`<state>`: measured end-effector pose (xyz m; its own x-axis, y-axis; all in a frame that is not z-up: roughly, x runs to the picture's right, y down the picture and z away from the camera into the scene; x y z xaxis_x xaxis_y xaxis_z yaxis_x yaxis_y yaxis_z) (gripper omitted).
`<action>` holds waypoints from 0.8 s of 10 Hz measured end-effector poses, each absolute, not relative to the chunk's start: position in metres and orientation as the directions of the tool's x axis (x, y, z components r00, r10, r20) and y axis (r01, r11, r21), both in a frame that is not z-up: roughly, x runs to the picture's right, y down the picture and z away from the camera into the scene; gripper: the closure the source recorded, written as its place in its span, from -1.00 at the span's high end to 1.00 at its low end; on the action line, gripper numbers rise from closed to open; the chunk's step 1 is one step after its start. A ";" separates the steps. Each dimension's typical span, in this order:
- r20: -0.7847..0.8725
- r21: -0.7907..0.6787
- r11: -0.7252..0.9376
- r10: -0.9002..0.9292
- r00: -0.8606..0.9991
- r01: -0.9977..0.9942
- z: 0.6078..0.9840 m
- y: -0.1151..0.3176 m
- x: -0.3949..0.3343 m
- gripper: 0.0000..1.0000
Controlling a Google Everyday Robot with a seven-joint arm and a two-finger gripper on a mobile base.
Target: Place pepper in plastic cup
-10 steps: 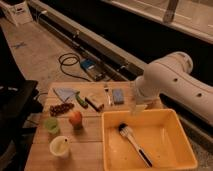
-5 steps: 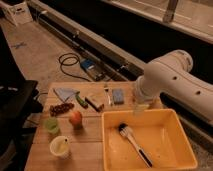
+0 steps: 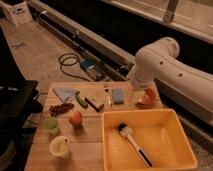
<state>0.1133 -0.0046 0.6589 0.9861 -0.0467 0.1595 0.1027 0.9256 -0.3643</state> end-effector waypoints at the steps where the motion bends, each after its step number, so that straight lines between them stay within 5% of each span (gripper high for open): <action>1: 0.172 -0.366 0.923 -0.054 0.984 0.115 0.670 -0.013 0.092 0.51; 8: 0.290 -0.392 0.878 -0.163 0.943 0.273 0.727 -0.024 -0.061 0.51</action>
<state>-0.0609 -0.0241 0.7274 0.9430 -0.1633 0.2900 0.2728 0.8784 -0.3923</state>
